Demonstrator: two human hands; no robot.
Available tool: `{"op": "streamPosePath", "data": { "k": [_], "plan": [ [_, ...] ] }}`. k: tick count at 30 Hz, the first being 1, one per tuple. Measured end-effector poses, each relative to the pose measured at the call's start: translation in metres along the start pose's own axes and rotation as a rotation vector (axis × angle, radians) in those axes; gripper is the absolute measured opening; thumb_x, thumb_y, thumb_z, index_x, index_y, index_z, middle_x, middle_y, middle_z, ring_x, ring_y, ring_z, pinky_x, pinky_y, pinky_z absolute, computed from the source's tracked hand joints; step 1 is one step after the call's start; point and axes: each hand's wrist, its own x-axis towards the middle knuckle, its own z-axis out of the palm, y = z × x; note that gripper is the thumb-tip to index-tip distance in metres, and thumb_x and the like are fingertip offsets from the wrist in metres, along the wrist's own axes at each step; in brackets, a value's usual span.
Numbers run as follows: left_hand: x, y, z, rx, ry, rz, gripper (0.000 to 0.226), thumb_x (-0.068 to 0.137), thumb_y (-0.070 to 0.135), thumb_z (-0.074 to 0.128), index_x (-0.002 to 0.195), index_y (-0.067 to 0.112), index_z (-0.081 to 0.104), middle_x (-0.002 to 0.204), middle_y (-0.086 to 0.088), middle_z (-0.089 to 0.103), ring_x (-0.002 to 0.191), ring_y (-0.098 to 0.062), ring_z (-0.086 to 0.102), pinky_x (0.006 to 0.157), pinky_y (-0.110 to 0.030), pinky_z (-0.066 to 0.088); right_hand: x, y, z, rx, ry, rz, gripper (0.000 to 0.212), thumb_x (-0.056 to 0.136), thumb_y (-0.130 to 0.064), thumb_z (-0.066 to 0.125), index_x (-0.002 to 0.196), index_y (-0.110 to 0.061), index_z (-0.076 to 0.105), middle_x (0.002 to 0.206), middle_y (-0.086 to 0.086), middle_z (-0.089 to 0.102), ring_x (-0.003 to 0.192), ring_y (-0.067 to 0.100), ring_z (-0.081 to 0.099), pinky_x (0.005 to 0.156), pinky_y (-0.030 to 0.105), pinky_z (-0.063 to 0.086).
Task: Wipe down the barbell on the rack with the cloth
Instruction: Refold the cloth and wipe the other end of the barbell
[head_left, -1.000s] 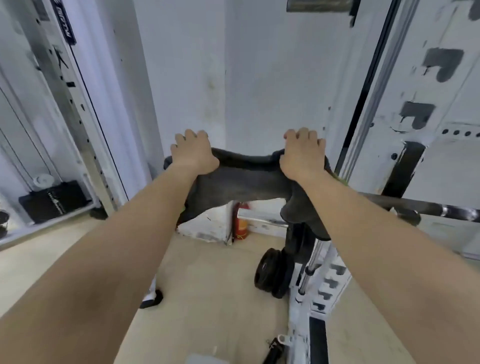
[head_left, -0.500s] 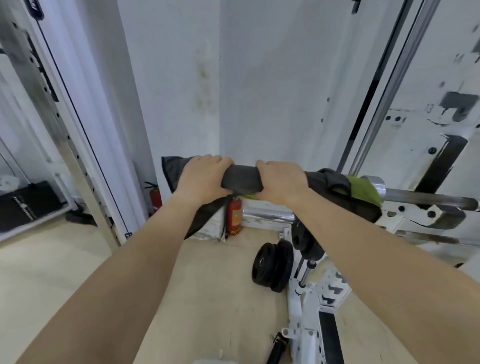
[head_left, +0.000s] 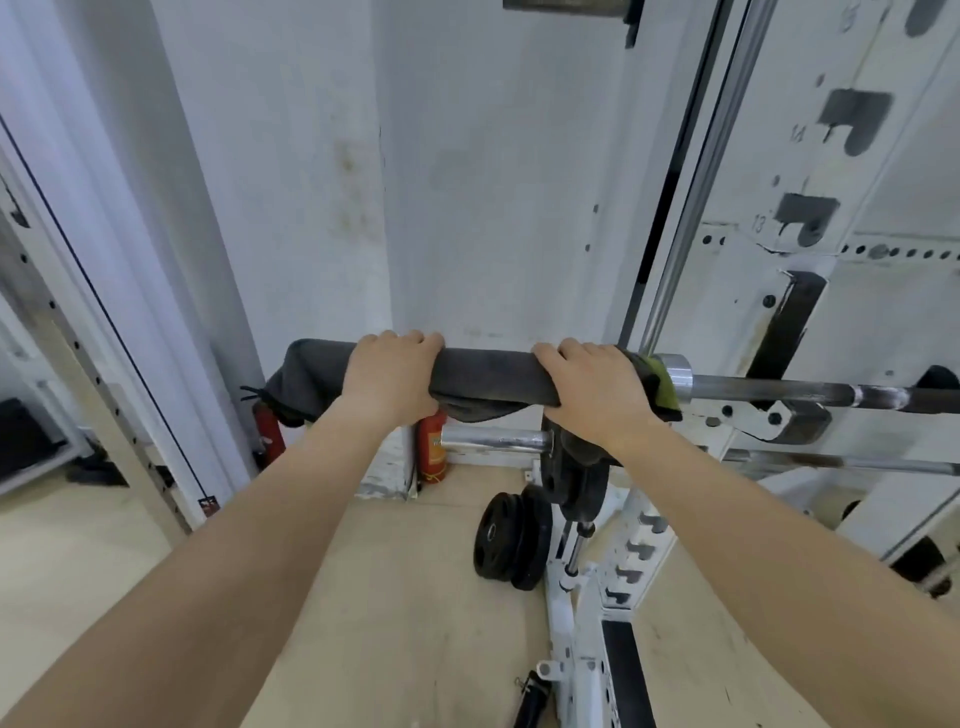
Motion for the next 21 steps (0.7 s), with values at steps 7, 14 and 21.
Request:
{"op": "streamPosePath", "data": {
  "k": [7, 14, 21],
  "plan": [
    [0.027, 0.038, -0.007, -0.136, -0.099, 0.131, 0.047, 0.076, 0.044, 0.07, 0.117, 0.03, 0.052, 0.095, 0.007, 0.065, 0.084, -0.019, 0.063, 0.065, -0.032, 0.04, 0.003, 0.011, -0.012, 0.11, -0.129, 0.153, 0.047, 0.075, -0.053, 0.066, 0.105, -0.021, 0.05, 0.088, -0.002, 0.063, 0.077, 0.022, 0.062, 0.067, 0.035, 0.05],
    [0.0, -0.033, 0.004, 0.01, -0.023, -0.009, 0.029, 0.078, 0.045, 0.064, 0.092, 0.025, 0.049, 0.08, 0.007, 0.06, 0.075, -0.022, 0.064, 0.062, -0.033, 0.042, 0.082, -0.101, -0.022, 0.271, -0.105, -0.076, 0.036, 0.086, -0.051, 0.054, 0.105, -0.022, 0.056, 0.081, -0.006, 0.057, 0.073, 0.022, 0.06, 0.062, 0.032, 0.042],
    [0.024, -0.051, -0.011, -0.031, -0.441, -0.034, 0.034, 0.071, 0.049, 0.07, 0.095, 0.03, 0.056, 0.077, 0.009, 0.059, 0.075, -0.021, 0.059, 0.07, -0.035, 0.052, 0.077, -0.112, 0.002, 0.136, 0.206, -0.126, 0.037, 0.079, -0.048, 0.066, 0.097, -0.016, 0.059, 0.077, -0.001, 0.064, 0.063, 0.024, 0.062, 0.052, 0.03, 0.034]
  ]
}}
